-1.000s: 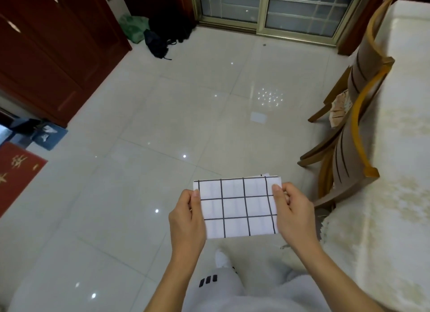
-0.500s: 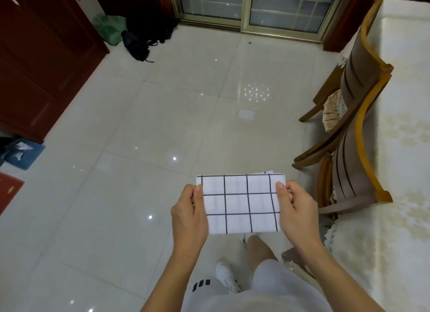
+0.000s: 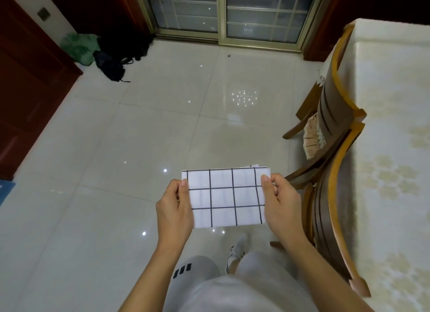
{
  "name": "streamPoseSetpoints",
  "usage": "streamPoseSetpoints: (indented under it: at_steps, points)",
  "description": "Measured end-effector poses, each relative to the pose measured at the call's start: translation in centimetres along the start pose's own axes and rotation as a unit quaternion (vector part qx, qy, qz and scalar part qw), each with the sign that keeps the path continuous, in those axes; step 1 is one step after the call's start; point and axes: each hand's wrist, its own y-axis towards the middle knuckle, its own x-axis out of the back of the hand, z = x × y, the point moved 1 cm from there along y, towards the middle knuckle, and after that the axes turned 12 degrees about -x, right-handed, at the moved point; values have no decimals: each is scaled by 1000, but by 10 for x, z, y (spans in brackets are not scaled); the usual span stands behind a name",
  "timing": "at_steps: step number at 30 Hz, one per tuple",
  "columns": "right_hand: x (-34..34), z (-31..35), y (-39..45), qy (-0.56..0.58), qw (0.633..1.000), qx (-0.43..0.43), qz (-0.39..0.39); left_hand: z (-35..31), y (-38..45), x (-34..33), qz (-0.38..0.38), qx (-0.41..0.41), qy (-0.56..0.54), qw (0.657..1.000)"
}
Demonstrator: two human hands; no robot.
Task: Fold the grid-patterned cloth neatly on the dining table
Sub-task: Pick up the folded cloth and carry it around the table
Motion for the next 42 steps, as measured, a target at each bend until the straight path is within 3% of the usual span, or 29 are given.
streamPoseSetpoints:
  at_steps: [14, 29, 42]
  points:
    - [10, 25, 132, 15, 998, -18, -56, -31, 131, -79, 50, -33, 1, 998]
    - [-30, 135, 316, 24, 987, -56, -146, -54, 377, -140, 145, -62, -23, 987]
    - [-14, 162, 433, 32, 976, -89, -198, -84, 498, -221, 202, -88, -26, 975]
